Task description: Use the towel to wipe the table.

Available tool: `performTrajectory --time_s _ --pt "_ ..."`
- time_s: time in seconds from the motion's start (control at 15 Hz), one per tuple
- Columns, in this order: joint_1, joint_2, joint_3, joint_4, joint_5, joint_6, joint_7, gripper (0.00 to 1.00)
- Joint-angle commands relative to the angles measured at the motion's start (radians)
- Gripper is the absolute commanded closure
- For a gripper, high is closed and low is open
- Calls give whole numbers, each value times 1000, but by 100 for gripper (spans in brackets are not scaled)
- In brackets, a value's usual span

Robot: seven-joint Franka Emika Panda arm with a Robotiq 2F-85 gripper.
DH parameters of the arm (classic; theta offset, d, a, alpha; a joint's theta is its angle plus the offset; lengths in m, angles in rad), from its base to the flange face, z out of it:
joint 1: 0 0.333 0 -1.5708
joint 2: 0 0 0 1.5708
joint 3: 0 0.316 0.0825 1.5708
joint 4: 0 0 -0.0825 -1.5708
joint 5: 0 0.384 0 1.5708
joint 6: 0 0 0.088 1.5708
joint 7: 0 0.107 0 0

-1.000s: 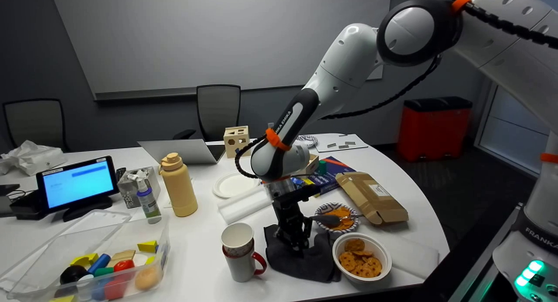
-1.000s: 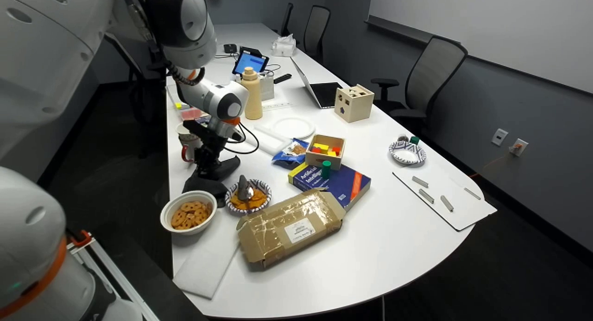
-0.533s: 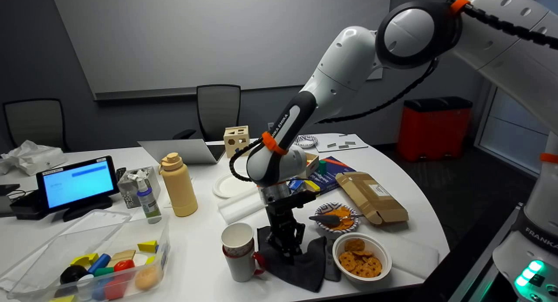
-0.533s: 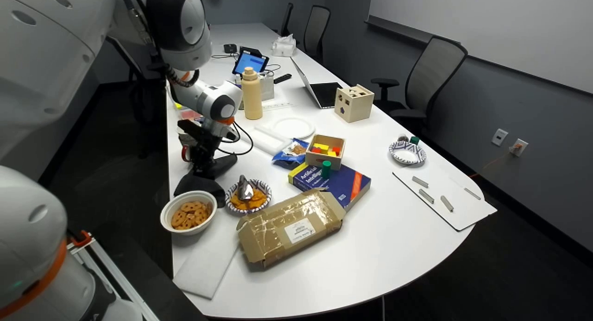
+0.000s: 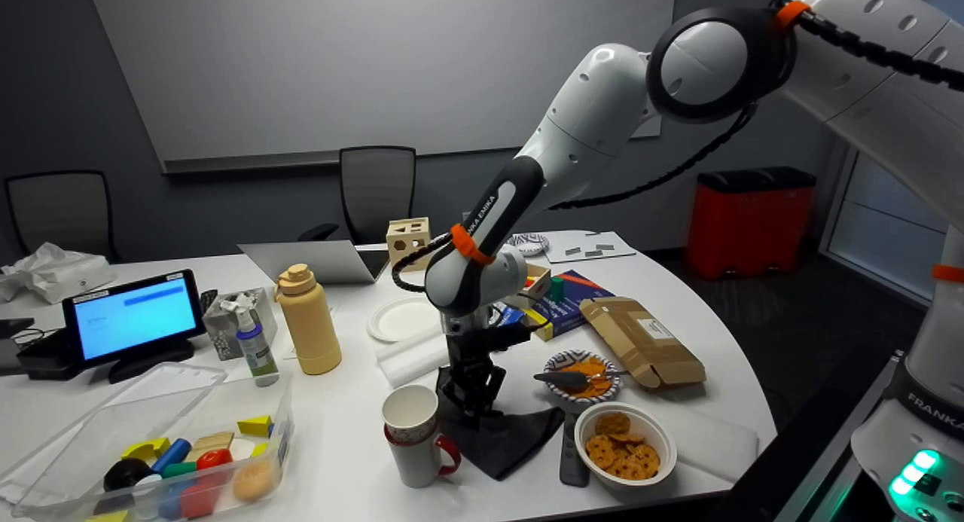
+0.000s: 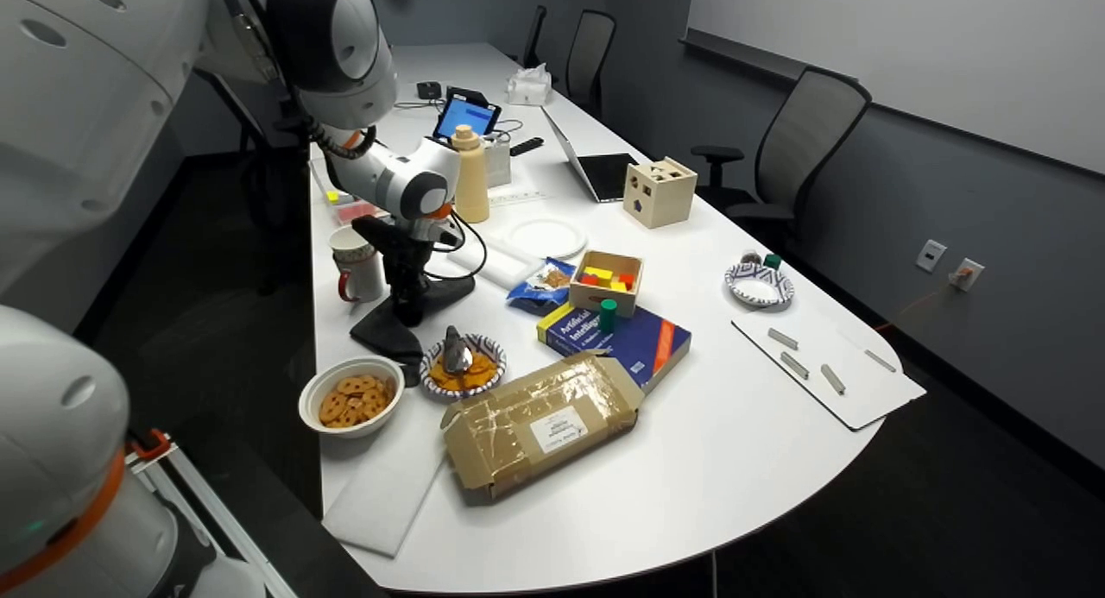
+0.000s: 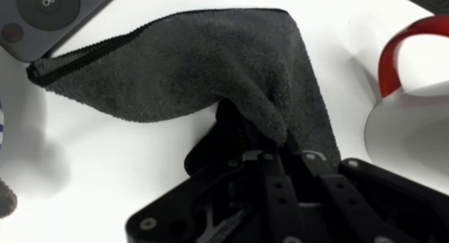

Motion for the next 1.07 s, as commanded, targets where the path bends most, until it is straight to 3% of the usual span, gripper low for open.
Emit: performTrajectory --time_s 0.0,0.4,1.0 --pt "13 4 -6 52 -11 20 17 98" --pt "32 -3 -80 98 -55 -29 105 98" --pt "42 -79 -170 10 -101 -9 240 98"
